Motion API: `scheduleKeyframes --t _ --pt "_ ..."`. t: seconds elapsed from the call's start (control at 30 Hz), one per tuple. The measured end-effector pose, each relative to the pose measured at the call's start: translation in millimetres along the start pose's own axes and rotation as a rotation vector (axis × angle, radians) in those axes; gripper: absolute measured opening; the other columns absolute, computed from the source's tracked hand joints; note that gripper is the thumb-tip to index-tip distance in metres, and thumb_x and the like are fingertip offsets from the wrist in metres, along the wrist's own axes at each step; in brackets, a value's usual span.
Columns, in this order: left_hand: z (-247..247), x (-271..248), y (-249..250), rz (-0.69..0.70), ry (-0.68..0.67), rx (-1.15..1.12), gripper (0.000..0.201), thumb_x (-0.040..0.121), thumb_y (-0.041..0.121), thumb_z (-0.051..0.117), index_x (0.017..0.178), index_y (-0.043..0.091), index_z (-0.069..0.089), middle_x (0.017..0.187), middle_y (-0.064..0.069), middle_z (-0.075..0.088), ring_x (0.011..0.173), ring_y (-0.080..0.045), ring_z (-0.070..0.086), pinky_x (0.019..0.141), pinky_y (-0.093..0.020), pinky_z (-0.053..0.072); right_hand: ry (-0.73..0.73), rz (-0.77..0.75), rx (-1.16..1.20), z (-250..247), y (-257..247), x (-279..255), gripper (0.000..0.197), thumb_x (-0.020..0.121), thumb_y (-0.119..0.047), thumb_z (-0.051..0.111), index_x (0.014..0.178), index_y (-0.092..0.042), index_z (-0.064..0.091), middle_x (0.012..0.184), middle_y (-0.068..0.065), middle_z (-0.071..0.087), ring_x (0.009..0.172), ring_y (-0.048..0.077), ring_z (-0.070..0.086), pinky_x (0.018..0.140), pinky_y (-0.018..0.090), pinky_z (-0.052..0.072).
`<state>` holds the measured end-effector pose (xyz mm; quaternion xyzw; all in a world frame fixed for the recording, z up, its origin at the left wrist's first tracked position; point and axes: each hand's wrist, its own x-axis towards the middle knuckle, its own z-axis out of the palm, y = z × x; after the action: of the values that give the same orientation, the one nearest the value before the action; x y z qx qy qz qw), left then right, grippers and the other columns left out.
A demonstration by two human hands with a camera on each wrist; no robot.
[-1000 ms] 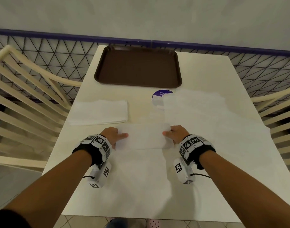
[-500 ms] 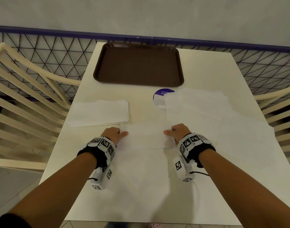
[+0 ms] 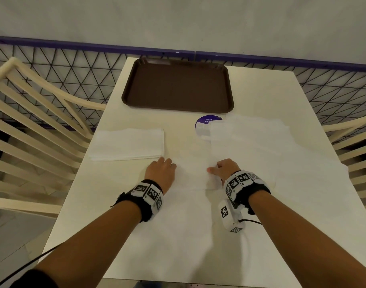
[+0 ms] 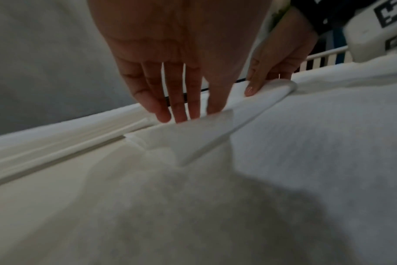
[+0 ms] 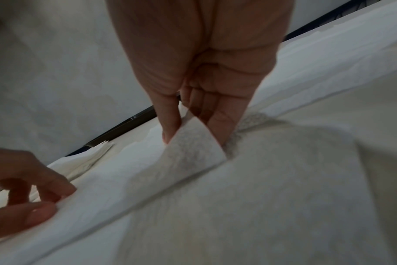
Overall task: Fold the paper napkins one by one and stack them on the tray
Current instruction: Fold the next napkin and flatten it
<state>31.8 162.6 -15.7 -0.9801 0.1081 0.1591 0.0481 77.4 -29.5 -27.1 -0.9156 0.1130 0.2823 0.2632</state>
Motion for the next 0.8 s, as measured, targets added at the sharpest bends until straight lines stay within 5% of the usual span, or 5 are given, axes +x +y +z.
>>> scheduleKeyframes --t 0.17,0.23,0.33,0.53,0.8 --pt "3.4 -12.4 13.1 -0.100 -0.065 -0.107 0.061 0.091 0.057 0.038 0.132 0.011 0.039 0.135 -0.006 0.035 0.122 -0.023 0.039 0.087 -0.031 0.044 0.027 -0.021 -0.054 -1.3 -1.9 -10.4 0.040 0.090 -0.028 0.057 0.059 -0.012 0.038 0.061 0.003 0.043 0.075 0.023 0.047 0.053 0.023 0.031" --pt "7.3 -14.8 14.8 -0.124 -0.038 -0.099 0.065 0.089 0.061 0.037 0.133 0.012 0.037 0.136 -0.005 0.033 0.122 -0.022 0.038 0.086 -0.031 0.044 0.052 -0.047 0.014 -1.2 -2.6 -17.7 0.020 0.090 -0.025 0.058 0.099 -0.008 0.056 0.098 0.010 0.060 0.102 0.029 0.054 0.076 0.027 0.043" --pt "11.1 -18.4 15.7 -0.136 -0.013 -0.077 0.070 0.088 0.064 0.034 0.136 0.013 0.033 0.139 -0.004 0.031 0.124 -0.021 0.036 0.086 -0.030 0.044 0.194 -0.165 -0.011 7.7 -3.2 -39.4 0.061 0.091 -0.020 0.056 0.143 -0.009 0.025 0.139 0.017 0.037 0.128 0.031 0.040 0.105 0.033 0.035" --pt "16.2 -21.6 15.6 -0.142 0.023 -0.090 0.072 0.088 0.064 0.033 0.141 0.015 0.026 0.144 -0.003 0.026 0.129 -0.022 0.031 0.090 -0.031 0.044 0.132 -0.573 -0.647 56.7 -9.7 -78.8 0.052 0.100 -0.013 0.025 0.149 -0.004 0.010 0.158 0.012 -0.003 0.147 0.026 -0.005 0.119 0.037 -0.005" --pt "20.0 -22.1 14.7 -0.127 0.087 -0.097 0.071 0.087 0.065 0.034 0.139 0.017 0.030 0.142 -0.001 0.030 0.128 -0.020 0.034 0.089 -0.030 0.046 -0.090 -0.467 -0.536 76.3 -2.1 -86.4 0.053 0.101 -0.009 0.020 0.149 -0.004 -0.001 0.158 0.009 -0.009 0.147 0.020 -0.005 0.120 0.032 -0.001"
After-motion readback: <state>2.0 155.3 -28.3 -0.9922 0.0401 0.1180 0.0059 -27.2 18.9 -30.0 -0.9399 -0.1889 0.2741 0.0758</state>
